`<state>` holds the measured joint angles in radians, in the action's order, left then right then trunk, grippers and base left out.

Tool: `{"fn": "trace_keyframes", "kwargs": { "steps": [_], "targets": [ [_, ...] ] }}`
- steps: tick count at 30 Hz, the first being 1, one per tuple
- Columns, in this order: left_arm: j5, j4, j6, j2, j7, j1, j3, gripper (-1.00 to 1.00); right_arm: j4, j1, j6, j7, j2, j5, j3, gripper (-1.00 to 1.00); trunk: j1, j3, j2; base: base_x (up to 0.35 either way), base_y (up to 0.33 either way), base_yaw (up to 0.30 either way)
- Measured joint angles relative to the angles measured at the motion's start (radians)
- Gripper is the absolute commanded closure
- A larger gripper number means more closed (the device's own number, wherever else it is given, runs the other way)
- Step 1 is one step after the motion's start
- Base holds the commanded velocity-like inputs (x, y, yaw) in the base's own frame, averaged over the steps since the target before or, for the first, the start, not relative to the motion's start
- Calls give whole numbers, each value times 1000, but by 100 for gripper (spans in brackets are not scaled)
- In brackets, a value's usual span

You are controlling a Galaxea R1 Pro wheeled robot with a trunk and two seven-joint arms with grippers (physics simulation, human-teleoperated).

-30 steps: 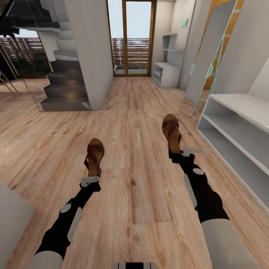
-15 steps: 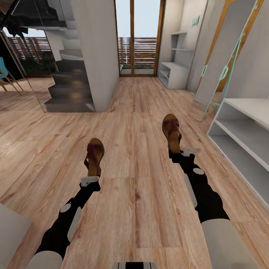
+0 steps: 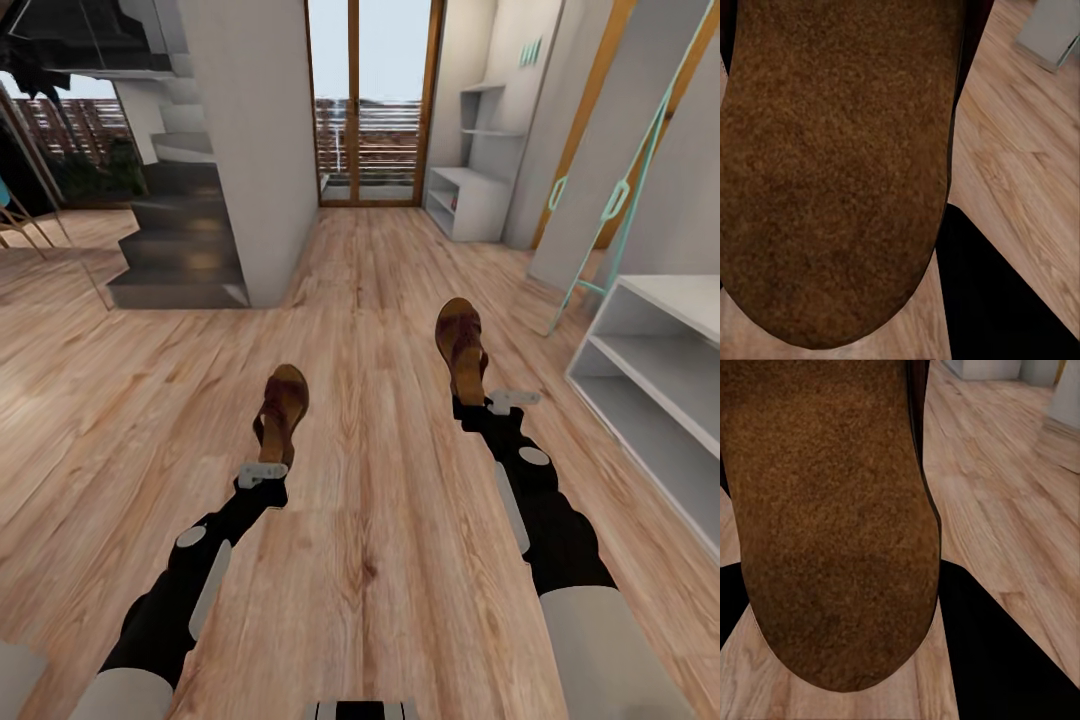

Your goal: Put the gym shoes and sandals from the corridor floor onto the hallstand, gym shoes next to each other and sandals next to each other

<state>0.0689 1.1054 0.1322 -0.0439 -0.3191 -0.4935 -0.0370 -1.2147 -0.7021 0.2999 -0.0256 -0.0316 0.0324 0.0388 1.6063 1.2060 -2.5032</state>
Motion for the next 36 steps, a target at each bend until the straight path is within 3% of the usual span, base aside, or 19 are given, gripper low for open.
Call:
{"fn": "trace_keyframes", "kwargs": {
  "steps": [36],
  "targets": [
    [7, -1, 2, -2, -1, 0, 5, 100, 0, 0, -1, -1, 0, 1, 0, 100, 0, 0, 0, 348, 0, 0]
  ]
}}
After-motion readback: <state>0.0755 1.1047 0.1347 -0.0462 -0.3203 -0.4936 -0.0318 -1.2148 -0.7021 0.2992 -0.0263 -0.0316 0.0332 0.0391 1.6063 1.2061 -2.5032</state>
